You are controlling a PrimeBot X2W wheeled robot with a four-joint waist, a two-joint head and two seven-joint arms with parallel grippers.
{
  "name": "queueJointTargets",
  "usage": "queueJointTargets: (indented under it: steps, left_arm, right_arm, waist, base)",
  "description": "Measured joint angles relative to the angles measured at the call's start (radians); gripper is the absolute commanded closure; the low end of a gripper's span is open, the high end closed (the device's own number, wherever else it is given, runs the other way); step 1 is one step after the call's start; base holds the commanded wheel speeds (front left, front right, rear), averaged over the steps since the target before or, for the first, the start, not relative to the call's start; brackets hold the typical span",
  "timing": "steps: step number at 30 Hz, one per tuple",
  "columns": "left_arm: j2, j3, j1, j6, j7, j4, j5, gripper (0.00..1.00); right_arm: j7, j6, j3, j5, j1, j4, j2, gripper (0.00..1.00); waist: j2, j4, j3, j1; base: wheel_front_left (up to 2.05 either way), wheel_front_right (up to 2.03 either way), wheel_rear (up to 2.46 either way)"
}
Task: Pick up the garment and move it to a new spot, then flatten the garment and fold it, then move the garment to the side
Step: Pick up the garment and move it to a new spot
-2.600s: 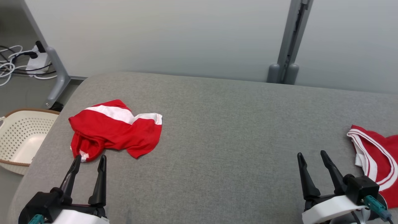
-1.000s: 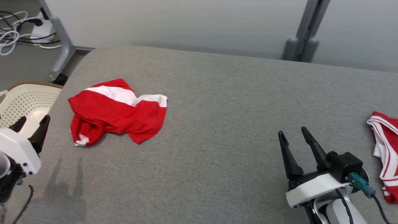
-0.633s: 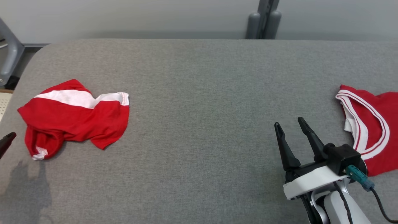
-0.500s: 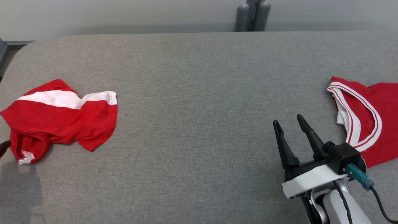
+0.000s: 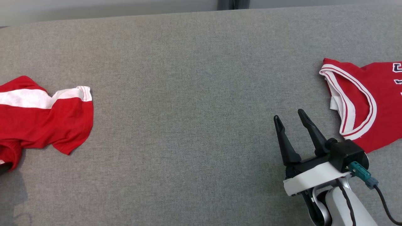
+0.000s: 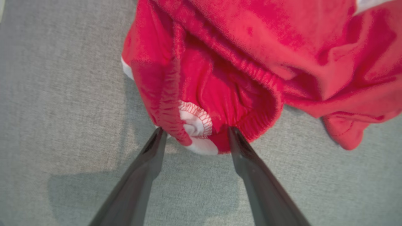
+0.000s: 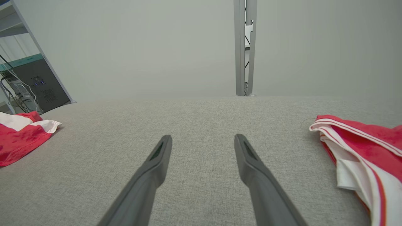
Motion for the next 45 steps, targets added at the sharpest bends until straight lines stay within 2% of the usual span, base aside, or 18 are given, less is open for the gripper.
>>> queueJointTargets:
  steps: [1,2,4,17,26,33,39,45]
  left_arm:
    - [0.002,-0.006,0.000,0.000,0.004,-0.002,-0.008,0.23]
    - [0.006,-0.011,0.000,0.000,0.004,-0.005,-0.016,0.52]
    - [0.013,-0.021,-0.001,0.000,-0.005,-0.016,-0.030,1.00]
    - [0.082,-0.114,-0.027,0.000,-0.070,-0.119,-0.061,1.00]
    - [0.161,-0.216,-0.080,0.000,-0.071,-0.265,-0.021,1.00]
    - [0.193,-0.261,-0.145,0.000,-0.064,-0.375,0.023,1.00]
    - [0.175,-0.312,-0.236,0.000,-0.025,-0.467,0.060,1.00]
    - [0.107,-0.342,-0.331,0.000,0.017,-0.556,0.083,1.00]
  right_arm:
    - [0.000,0.000,0.000,0.000,0.000,-0.001,0.000,0.00]
    - [0.000,0.000,0.000,0.000,0.000,-0.001,0.000,0.00]
    - [0.000,0.000,0.000,0.000,-0.001,-0.001,0.000,0.00]
    - [0.000,0.000,-0.001,0.027,-0.005,0.013,0.000,0.00]
    - [0.000,0.000,-0.003,0.064,0.024,0.033,0.000,0.00]
    - [0.000,0.000,-0.004,0.087,0.044,0.040,0.001,0.00]
    - [0.000,0.000,-0.012,0.096,0.061,0.046,0.000,0.00]
    - [0.000,0.000,-0.022,0.096,0.068,0.048,0.000,0.00]
  waist:
    - [0.0000,0.000,0.003,0.0000]
    - [0.0000,0.000,0.006,0.0000]
    - [0.0000,0.003,0.009,0.0000]
    - [0.0000,0.014,-0.042,0.0000]
    - [0.0000,0.008,-0.144,0.0000]
    - [0.0000,-0.013,-0.206,0.0000]
    - [0.0000,-0.054,-0.245,0.0000]
    - [0.0000,-0.111,-0.267,0.0000]
  base:
    - [0.00,0.00,0.00]
    - [0.00,0.00,0.00]
    - [0.00,0.00,0.00]
    - [0.00,0.00,0.00]
    - [0.00,0.00,0.00]
    - [0.00,0.00,0.00]
    - [0.00,0.00,0.00]
    - [0.00,0.00,0.00]
